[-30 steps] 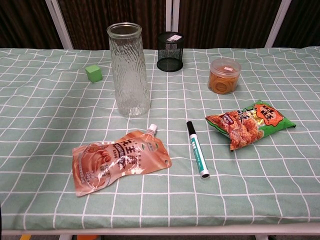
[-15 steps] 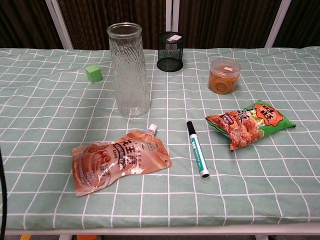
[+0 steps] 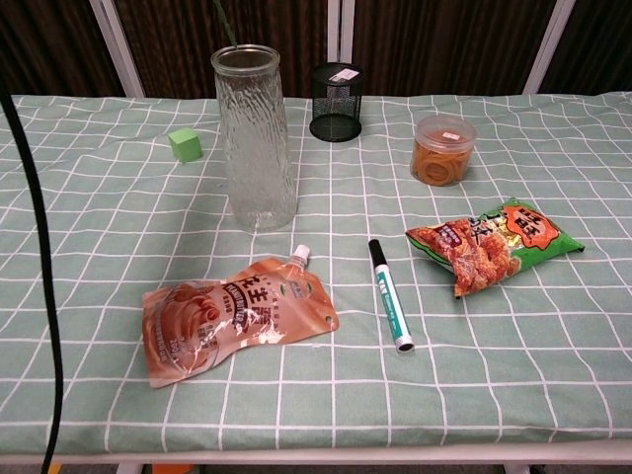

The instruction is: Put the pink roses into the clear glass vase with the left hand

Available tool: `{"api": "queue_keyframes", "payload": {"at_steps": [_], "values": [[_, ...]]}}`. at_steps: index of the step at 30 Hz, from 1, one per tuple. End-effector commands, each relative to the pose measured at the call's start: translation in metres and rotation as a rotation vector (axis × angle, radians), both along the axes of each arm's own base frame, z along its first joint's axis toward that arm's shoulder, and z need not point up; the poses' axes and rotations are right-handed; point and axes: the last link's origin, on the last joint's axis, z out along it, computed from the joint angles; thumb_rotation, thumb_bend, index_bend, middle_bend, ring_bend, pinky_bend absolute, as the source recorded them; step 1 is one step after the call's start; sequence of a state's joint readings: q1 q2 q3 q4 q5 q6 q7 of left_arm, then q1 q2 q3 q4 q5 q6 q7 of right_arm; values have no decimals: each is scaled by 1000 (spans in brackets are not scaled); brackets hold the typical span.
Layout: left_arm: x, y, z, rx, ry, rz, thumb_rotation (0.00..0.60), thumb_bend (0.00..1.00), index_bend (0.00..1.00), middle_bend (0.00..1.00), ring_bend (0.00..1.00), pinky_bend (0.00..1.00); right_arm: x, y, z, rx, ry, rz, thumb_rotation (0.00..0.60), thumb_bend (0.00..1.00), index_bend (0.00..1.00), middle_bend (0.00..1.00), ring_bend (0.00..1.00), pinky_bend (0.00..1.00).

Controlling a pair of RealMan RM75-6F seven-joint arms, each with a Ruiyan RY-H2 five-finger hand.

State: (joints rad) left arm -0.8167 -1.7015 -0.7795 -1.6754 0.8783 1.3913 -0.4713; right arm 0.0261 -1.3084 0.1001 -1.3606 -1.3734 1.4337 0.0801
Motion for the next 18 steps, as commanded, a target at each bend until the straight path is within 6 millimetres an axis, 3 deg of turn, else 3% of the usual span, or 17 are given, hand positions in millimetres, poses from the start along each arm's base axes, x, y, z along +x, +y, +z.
{"api": "queue_keyframes", "payload": {"at_steps": [1, 9, 18], "values": [[0, 0, -6, -8, 6, -1, 600, 131, 561, 460, 425, 552, -1, 0, 0, -1, 0, -1, 600, 133, 0, 0, 0, 0], [-5, -1, -28, -17, 61, -21, 600, 129, 544, 443, 405, 538, -3, 1, 1, -3, -4, -8, 600, 132, 0, 0, 0, 0], [-20, -14, -67, -56, 154, -78, 600, 126, 502, 404, 342, 487, -3, 1, -2, 7, -3, -6, 600, 132, 0, 0, 0, 0]]}}
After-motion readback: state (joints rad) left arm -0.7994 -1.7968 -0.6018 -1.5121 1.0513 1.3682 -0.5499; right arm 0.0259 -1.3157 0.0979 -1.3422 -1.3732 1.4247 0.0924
